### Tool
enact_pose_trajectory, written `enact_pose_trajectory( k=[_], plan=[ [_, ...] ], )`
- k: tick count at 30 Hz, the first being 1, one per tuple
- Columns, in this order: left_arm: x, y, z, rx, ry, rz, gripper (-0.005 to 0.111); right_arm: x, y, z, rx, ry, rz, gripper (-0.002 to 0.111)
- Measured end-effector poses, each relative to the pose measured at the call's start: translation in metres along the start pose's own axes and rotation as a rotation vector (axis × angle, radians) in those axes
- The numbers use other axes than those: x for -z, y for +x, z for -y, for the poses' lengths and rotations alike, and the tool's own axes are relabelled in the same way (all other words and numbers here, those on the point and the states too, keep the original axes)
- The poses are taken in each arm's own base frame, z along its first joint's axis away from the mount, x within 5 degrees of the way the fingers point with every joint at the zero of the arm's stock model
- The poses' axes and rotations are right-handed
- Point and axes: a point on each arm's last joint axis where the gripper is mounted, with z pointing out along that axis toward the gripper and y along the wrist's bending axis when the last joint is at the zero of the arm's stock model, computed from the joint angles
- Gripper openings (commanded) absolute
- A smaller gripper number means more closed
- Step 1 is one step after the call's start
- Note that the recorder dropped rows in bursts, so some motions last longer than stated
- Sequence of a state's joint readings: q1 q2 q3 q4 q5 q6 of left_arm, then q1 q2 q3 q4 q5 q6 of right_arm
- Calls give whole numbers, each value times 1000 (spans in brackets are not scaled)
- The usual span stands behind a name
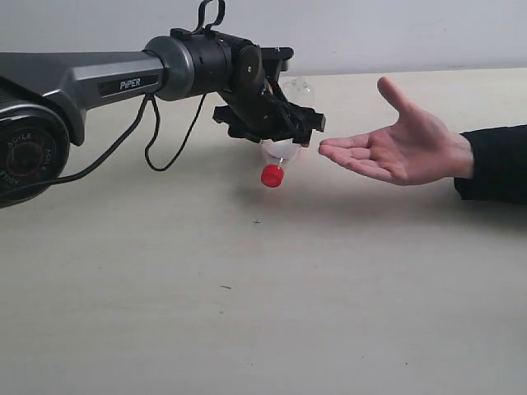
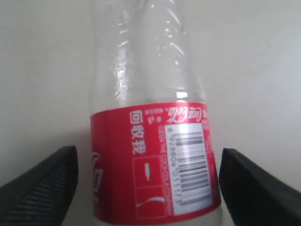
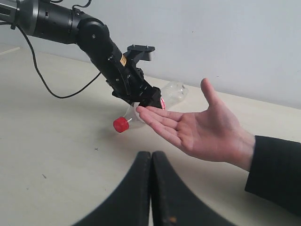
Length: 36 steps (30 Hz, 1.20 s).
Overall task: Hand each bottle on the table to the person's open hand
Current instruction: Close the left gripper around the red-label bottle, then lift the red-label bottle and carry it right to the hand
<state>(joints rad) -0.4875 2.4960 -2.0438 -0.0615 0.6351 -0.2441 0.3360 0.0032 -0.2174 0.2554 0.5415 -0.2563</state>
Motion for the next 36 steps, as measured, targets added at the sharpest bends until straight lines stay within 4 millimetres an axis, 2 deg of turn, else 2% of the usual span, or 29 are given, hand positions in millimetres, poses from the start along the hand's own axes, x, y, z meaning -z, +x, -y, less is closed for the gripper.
enact_pose_trajectory(
  k=[18,22,23,24,26,28,34,36],
  plan=[
    [-8,0,-1,2,8,33,77,0,0,0,0,0,0,0],
    [-8,-1,0,2,11,44,56,0,0,0,0,0,0,0],
    [-8,-1,0,2,11,44,48,0,0,0,0,0,0,0],
    [-8,-1,0,2,11,44,31,0,0,0,0,0,0,0],
    [-7,-1,0,2,12,48,11,0,0,0,0,0,0,0],
    [-7,-1,0,-1,11,53,0,0,0,0,0,0,0,0],
    [-7,-4,-2,-45,-9,84,0,0,0,0,0,0,0,0],
    [2,-9,-5,-40,-15,86,0,0,0,0,0,0,0,0]
  ],
)
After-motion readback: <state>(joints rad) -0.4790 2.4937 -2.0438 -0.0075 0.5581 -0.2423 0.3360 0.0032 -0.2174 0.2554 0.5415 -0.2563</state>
